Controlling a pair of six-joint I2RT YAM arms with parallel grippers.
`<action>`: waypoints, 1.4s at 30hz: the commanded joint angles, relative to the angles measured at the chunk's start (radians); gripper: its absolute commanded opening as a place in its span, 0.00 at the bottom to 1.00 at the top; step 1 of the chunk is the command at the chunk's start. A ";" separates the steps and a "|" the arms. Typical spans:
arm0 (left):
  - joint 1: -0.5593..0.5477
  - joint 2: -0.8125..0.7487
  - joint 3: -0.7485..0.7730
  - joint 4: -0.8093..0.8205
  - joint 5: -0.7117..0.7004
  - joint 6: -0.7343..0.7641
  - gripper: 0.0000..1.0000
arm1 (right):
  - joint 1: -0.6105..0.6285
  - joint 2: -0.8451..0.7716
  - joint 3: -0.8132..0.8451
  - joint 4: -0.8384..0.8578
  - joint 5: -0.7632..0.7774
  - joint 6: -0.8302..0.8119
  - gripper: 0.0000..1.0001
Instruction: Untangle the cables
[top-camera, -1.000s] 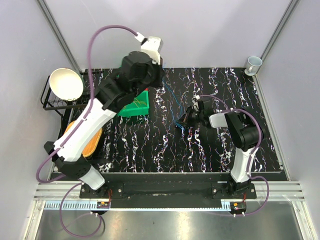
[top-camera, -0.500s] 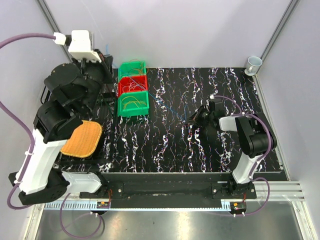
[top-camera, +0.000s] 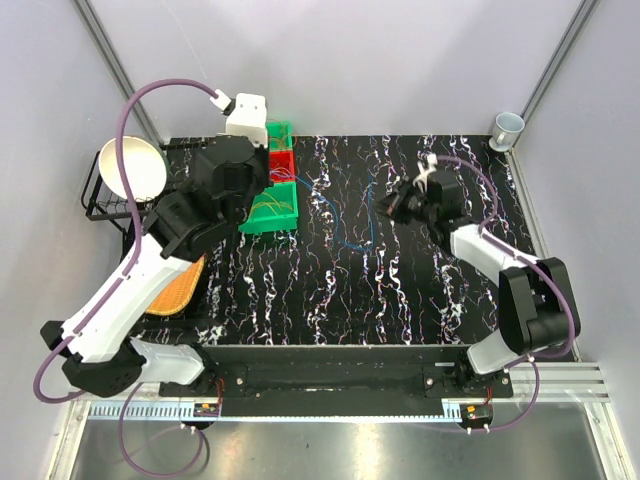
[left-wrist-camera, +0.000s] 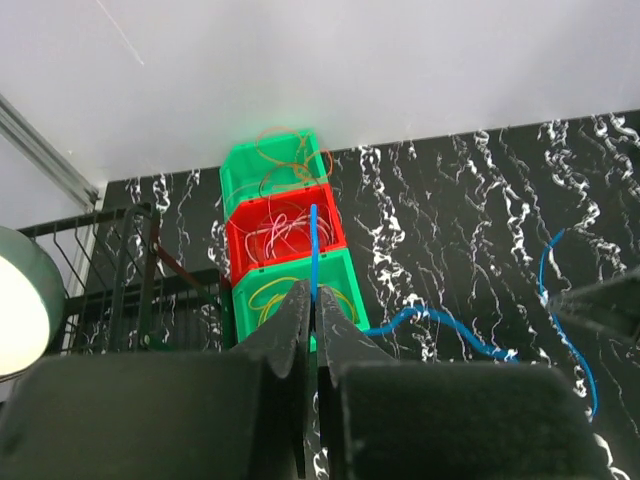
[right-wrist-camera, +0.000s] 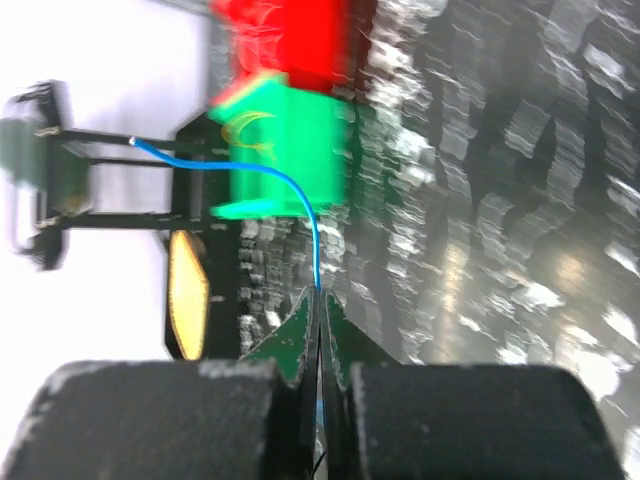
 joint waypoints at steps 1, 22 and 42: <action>0.065 0.004 -0.038 0.098 0.080 -0.039 0.00 | 0.068 -0.028 0.173 -0.093 0.023 -0.056 0.00; 0.260 0.177 -0.021 0.086 0.199 -0.124 0.00 | 0.309 0.433 0.943 -0.383 -0.016 -0.151 0.00; 0.353 0.280 -0.081 0.065 0.149 -0.159 0.00 | 0.384 0.930 1.576 -0.536 -0.011 -0.188 0.00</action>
